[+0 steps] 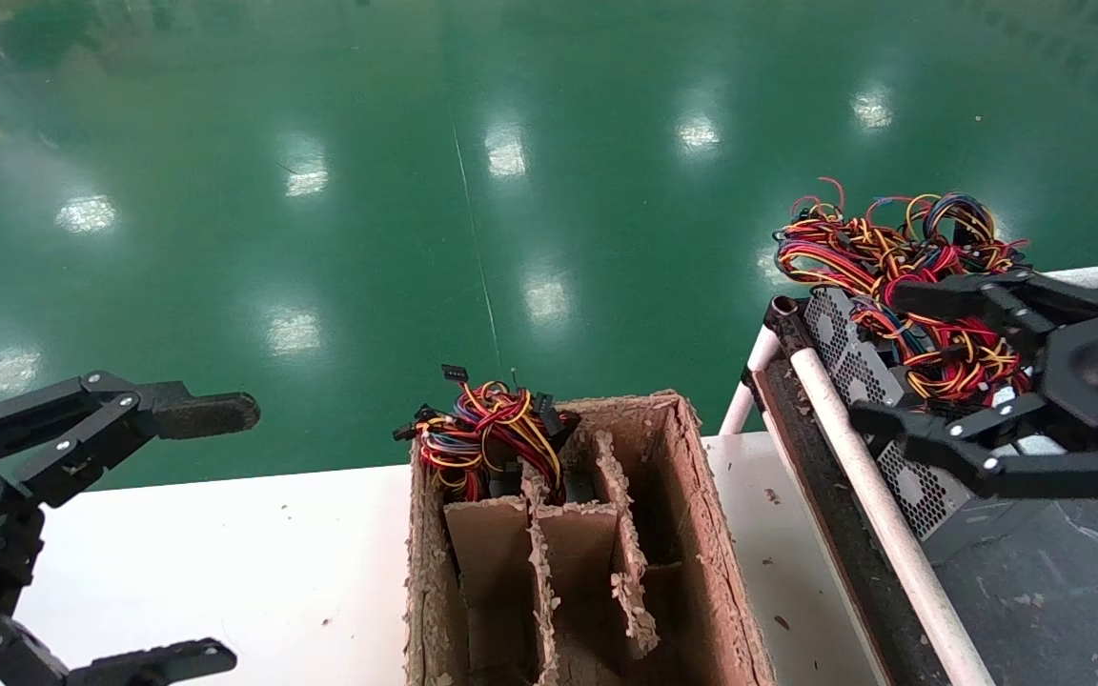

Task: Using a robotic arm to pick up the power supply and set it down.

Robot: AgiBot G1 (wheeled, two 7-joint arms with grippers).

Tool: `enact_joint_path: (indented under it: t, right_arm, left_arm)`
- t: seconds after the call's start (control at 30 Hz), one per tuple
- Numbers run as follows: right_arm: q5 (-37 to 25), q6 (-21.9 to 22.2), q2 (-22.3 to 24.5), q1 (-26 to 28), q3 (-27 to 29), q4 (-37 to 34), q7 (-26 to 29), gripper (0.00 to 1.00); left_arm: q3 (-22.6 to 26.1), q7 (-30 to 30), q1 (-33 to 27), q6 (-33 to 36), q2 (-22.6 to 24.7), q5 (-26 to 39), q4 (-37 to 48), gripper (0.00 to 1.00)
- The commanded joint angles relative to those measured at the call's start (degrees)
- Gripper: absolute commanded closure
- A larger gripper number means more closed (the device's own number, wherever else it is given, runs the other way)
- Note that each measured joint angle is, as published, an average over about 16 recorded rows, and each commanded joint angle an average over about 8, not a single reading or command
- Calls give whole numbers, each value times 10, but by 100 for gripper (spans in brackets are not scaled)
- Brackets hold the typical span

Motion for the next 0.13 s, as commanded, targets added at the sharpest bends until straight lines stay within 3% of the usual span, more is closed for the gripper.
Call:
enact_joint_path:
  t: [0.03,0.13]
  right_arm:
    - [12,-1,-8,-11,0,18,-4,0]
    - [17,-1,-12,-16,0,25,-5,0]
  left_arm:
    - [0,0,0,0,0,0,0,0]
    - [0,0,0,0,0,0,0,0]
